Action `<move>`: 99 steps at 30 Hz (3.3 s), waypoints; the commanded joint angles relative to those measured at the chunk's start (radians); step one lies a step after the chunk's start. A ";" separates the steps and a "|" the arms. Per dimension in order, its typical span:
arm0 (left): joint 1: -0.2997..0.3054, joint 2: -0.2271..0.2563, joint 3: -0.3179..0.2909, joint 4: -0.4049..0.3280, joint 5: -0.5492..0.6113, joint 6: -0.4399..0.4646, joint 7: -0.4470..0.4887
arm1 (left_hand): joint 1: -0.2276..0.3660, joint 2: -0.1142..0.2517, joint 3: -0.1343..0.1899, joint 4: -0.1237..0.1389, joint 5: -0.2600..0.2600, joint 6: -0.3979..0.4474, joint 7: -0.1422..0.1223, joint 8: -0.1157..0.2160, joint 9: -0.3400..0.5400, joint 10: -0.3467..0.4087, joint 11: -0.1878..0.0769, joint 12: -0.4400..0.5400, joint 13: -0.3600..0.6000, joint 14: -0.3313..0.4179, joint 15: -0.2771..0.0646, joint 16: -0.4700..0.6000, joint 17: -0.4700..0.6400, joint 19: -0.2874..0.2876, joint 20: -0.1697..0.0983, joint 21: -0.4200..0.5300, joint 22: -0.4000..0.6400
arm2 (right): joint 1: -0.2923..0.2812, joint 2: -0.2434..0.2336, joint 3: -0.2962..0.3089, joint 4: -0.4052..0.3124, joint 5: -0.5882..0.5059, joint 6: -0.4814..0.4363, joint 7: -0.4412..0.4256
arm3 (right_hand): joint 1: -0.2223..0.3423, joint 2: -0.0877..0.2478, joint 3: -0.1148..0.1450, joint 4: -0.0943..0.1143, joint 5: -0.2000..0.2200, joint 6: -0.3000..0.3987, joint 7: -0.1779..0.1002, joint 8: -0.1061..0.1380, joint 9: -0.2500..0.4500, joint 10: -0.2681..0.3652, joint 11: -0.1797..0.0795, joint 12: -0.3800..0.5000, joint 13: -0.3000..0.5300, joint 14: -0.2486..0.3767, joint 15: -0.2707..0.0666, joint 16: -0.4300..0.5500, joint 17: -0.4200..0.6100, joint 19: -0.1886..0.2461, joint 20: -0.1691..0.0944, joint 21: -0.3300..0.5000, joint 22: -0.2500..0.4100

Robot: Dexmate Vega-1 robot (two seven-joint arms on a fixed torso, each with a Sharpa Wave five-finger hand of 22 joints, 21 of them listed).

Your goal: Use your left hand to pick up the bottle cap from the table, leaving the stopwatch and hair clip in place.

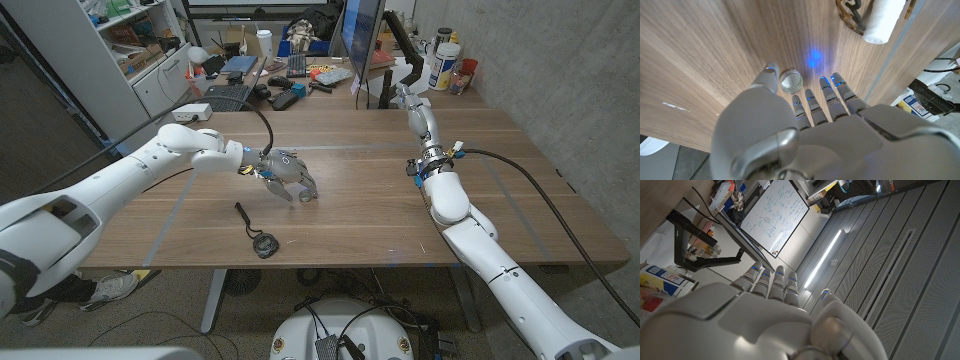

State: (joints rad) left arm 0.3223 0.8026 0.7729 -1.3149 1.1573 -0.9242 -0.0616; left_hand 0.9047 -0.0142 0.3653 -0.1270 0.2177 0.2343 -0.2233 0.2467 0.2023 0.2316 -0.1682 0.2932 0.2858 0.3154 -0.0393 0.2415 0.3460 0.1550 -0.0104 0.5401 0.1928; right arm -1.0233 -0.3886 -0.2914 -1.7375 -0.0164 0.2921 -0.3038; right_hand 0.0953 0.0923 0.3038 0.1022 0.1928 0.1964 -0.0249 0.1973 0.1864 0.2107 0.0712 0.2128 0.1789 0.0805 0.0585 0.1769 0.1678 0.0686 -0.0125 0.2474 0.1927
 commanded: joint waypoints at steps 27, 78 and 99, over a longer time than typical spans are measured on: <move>0.013 0.020 0.028 -0.016 0.112 0.034 0.177 | 0.228 0.068 0.043 -0.041 -0.022 0.231 0.011 0.088 0.005 0.188 -0.021 0.105 0.036 0.354 -0.194 0.070 0.053 0.277 -0.093 0.172 0.018 | -0.008 0.008 0.011 -0.009 -0.020 -0.007 -0.013 | -0.009 -0.002 -0.008 0.001 0.011 0.009 -0.003 -0.004 0.002 0.009 -0.002 -0.004 0.004 0.006 0.009 0.001 0.003 0.004 0.011 -0.005 0.006; 0.002 0.032 0.056 0.034 0.143 0.071 0.404 | 0.245 0.044 -0.030 -0.005 -0.030 0.576 0.061 0.131 -0.005 0.480 -0.035 0.239 0.112 0.644 -0.196 0.028 0.138 0.342 -0.125 0.382 0.009 | 0.011 0.022 0.013 -0.003 -0.056 -0.030 -0.019 | -0.008 -0.005 -0.011 -0.002 0.012 0.009 -0.007 -0.004 0.002 0.012 -0.003 -0.004 0.004 0.016 0.012 0.002 0.002 -0.001 0.014 -0.011 0.006; 0.025 0.057 0.014 -0.002 0.129 0.110 0.441 | 0.270 0.057 -0.020 -0.013 -0.036 0.596 0.064 0.129 -0.006 0.489 -0.035 0.237 0.115 0.656 -0.200 0.028 0.152 0.335 -0.122 0.395 0.009 | 0.007 0.030 0.006 -0.023 -0.082 -0.047 -0.032 | -0.010 -0.007 -0.013 -0.001 0.013 0.009 -0.006 -0.004 0.002 0.013 -0.003 -0.003 0.004 0.015 0.013 0.002 0.003 -0.002 0.015 -0.012 0.006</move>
State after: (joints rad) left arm 0.3297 0.8422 0.8167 -1.2915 1.2955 -0.8391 0.3584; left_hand 1.1597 0.0257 0.3394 -0.1391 0.1854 0.7994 -0.1730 0.3746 0.1931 0.6768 -0.1738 0.5285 0.3789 0.9603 -0.1410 0.2704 0.4933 0.4893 -0.0446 0.9285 0.1978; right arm -1.0123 -0.3627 -0.2804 -1.7483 -0.0808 0.2562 -0.3259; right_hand 0.0914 0.0884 0.2953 0.1023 0.1997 0.2020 -0.0304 0.1973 0.1864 0.2161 0.0661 0.2128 0.1789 0.0878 0.0657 0.1770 0.1678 0.0687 0.0019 0.2398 0.1928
